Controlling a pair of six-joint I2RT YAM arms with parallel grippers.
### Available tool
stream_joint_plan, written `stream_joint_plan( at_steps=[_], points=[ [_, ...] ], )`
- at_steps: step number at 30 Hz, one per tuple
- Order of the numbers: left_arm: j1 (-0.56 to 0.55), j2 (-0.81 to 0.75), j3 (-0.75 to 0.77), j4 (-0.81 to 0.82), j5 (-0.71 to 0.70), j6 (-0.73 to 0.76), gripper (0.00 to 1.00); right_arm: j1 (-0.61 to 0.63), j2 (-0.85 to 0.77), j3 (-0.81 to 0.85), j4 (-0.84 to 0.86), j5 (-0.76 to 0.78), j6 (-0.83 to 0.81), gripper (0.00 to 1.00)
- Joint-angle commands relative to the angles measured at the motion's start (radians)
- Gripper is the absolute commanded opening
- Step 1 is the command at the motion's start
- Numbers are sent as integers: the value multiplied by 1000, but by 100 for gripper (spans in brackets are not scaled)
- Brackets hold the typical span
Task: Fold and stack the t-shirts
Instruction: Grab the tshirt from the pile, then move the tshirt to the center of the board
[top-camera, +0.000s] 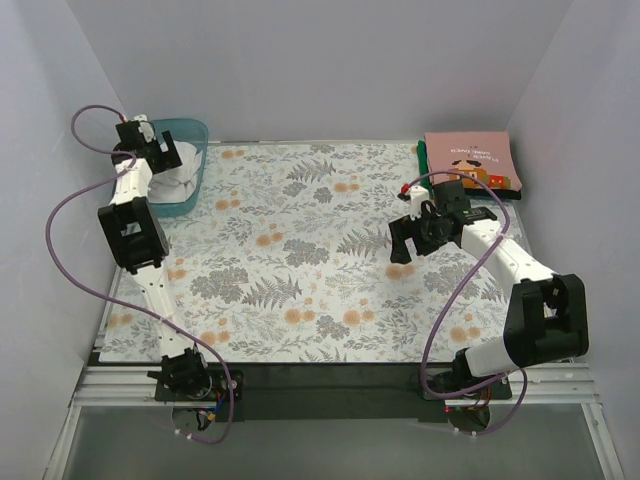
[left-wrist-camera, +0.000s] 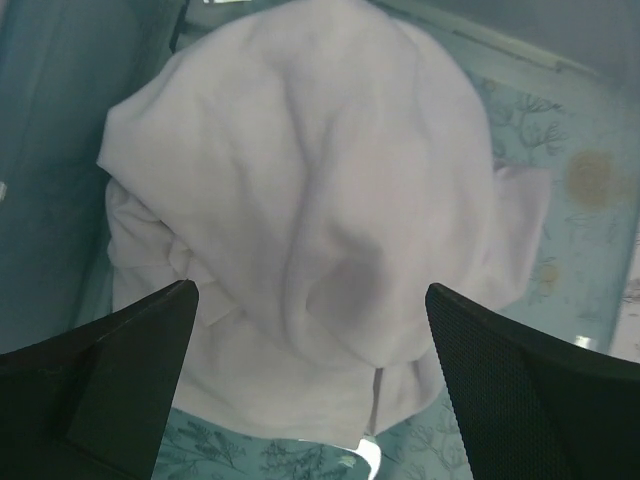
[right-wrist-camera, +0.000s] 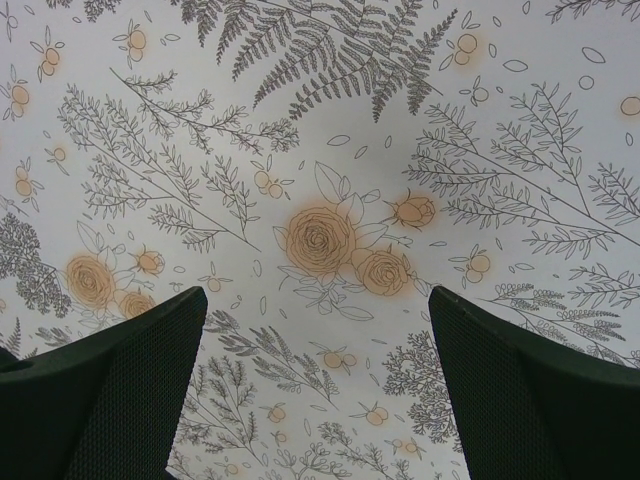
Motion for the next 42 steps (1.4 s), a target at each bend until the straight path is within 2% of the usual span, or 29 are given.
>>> stream_joint_plan(
  at_steps=[1, 7, 10, 12, 14, 15, 16, 18, 19, 22, 32, 34, 39, 42],
  points=[
    [-11, 10, -10, 98, -32, 47, 98, -3, 19, 58, -20, -22, 6, 98],
    [-11, 110, 3, 117, -3, 71, 98, -3, 39, 58, -28, 3, 0, 98],
    [-11, 136, -6, 109, -5, 94, 88, -3, 48, 66, -31, 9, -1, 98],
    [-11, 135, -7, 97, 6, 107, 67, -3, 55, 72, -34, 14, -3, 98],
    [-11, 120, -2, 77, 34, 107, 52, -3, 62, 81, -41, 8, -6, 98],
    [-11, 98, 9, 66, 47, 105, 39, -3, 62, 84, -41, 5, -6, 98],
    [-11, 83, 33, 48, 70, 102, 31, -3, 64, 86, -43, 1, -7, 98],
    [-11, 34, 68, 25, 90, 96, 4, -3, 62, 92, -43, -8, -7, 98],
    [-9, 15, 93, 5, 98, 87, 0, -3, 61, 94, -43, -12, -7, 98],
    [-9, -87, 157, -11, 138, 76, 0, -3, 52, 103, -46, -23, -9, 98],
    [-28, -414, 145, -17, 514, -56, 0, -3, -11, 98, -46, -20, -7, 98],
    [-52, -482, 116, -18, 593, -97, 0, -4, -22, 98, -46, -19, -6, 98],
    [-120, -627, 47, -8, 689, -168, 0, -14, -42, 100, -44, -9, -6, 98],
    [-176, -693, -89, 3, 756, -197, 0, -26, -53, 101, -46, -11, -6, 98]
  ],
)
